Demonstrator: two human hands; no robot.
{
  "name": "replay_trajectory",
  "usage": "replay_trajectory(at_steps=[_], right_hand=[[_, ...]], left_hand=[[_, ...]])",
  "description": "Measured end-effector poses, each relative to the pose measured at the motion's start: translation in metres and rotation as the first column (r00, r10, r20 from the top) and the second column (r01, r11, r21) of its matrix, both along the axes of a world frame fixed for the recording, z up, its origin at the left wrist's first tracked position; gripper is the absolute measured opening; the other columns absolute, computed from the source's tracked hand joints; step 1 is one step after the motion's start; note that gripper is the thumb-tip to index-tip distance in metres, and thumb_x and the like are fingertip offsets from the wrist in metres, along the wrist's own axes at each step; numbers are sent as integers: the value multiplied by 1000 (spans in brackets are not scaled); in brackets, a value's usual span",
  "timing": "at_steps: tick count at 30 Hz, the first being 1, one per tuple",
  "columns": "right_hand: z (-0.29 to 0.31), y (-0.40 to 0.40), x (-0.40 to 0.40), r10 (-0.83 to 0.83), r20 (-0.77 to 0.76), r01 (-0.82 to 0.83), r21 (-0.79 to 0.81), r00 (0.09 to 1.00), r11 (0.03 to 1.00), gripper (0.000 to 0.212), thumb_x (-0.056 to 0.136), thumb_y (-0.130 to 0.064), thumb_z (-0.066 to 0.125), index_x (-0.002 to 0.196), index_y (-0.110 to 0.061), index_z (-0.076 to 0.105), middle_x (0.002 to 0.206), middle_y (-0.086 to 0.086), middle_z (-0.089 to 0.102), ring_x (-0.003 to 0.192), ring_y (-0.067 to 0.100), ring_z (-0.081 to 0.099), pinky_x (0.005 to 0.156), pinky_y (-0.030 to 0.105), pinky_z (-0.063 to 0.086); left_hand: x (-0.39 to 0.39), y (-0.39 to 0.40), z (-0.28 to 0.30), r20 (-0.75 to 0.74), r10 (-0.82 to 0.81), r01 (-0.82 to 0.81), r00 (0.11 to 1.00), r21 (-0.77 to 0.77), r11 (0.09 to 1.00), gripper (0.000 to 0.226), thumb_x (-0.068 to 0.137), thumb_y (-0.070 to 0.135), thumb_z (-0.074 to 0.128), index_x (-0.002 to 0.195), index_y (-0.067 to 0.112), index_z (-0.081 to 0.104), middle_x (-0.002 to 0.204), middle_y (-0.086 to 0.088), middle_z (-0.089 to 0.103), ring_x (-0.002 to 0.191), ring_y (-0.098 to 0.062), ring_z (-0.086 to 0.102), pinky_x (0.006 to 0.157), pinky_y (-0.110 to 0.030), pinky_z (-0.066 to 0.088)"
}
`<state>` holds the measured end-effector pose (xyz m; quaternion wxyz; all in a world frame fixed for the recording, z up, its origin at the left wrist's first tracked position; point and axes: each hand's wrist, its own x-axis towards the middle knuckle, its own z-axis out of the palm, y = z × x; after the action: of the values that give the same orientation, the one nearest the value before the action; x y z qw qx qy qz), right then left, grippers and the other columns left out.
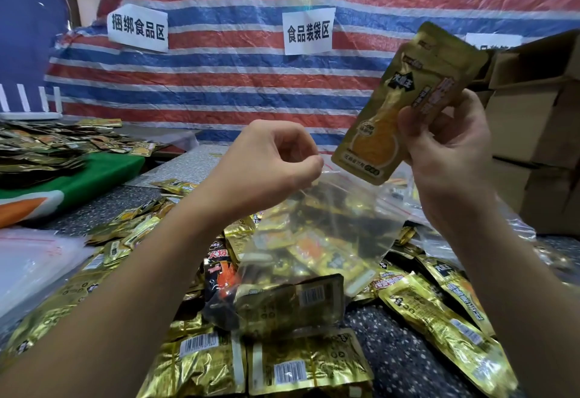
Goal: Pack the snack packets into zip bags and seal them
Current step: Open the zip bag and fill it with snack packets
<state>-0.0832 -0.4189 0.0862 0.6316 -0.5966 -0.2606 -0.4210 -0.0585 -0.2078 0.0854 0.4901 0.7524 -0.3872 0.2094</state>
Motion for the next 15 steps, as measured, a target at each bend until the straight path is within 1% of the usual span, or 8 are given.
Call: replay_trajectory(at_steps=[2, 4, 6, 8, 10, 13, 15], right_hand=[[0, 0, 1, 92, -33, -92, 2, 995, 996, 44, 79, -36, 75, 113, -18, 52, 100, -6, 75, 100, 17, 71, 85, 40, 58], [0, 1, 0, 174, -77, -175, -7, 982, 984, 43, 81, -32, 73, 116, -16, 53, 100, -5, 76, 99, 16, 72, 82, 34, 58], [-1, 1, 0, 216, -107, -220, -25, 971, 975, 41, 85, -27, 70, 119, -11, 52, 100, -3, 76, 98, 17, 72, 82, 33, 58], [-1, 0, 0, 216, -135, -222, -37, 967, 974, 46, 83, -28, 71, 121, -10, 52, 102, -1, 75, 100, 19, 71, 82, 36, 58], [-1, -2, 0, 198, -169, -211, -67, 966, 975, 52, 77, -34, 76, 120, -13, 55, 103, 0, 75, 102, 21, 71, 83, 37, 58], [-4, -6, -1, 191, -260, -238, -163, 947, 958, 53, 70, -38, 80, 115, -18, 59, 102, 1, 76, 99, 20, 72, 82, 33, 58], [-5, -9, -2, 179, -333, -273, -261, 926, 926, 49, 72, -35, 81, 114, -19, 61, 100, 2, 76, 95, 20, 73, 79, 31, 58]], left_hand=[[-1, 0, 0, 2, 1, -1, 1000, 33, 999, 8, 85, 7, 69, 78, 8, 70, 71, -10, 71, 70, -32, 67, 67, -47, 55], [-1, -1, 0, 7, 8, -8, 1000, 58, 998, 8, 84, 5, 68, 80, 10, 71, 73, -8, 71, 72, -31, 67, 69, -48, 54], [0, 0, 0, 10, 16, -17, 1000, 50, 999, 9, 84, 4, 67, 80, 11, 72, 73, -6, 72, 73, -30, 69, 70, -48, 55], [1, 1, 0, 13, 23, -24, 1000, 37, 999, 10, 84, 5, 67, 80, 12, 72, 73, -6, 72, 73, -29, 70, 70, -49, 55], [3, 1, 0, 24, 36, -37, 999, 24, 999, 9, 84, 6, 66, 81, 13, 71, 73, -5, 72, 72, -28, 70, 70, -50, 55], [4, 1, 0, 38, 49, -49, 998, 0, 999, 9, 85, 8, 64, 80, 12, 70, 69, -3, 71, 69, -24, 71, 69, -49, 56], [5, 1, 0, 33, 44, -44, 999, -13, 999, 11, 87, 6, 61, 79, 7, 69, 67, -4, 71, 65, -22, 71, 68, -50, 57]])
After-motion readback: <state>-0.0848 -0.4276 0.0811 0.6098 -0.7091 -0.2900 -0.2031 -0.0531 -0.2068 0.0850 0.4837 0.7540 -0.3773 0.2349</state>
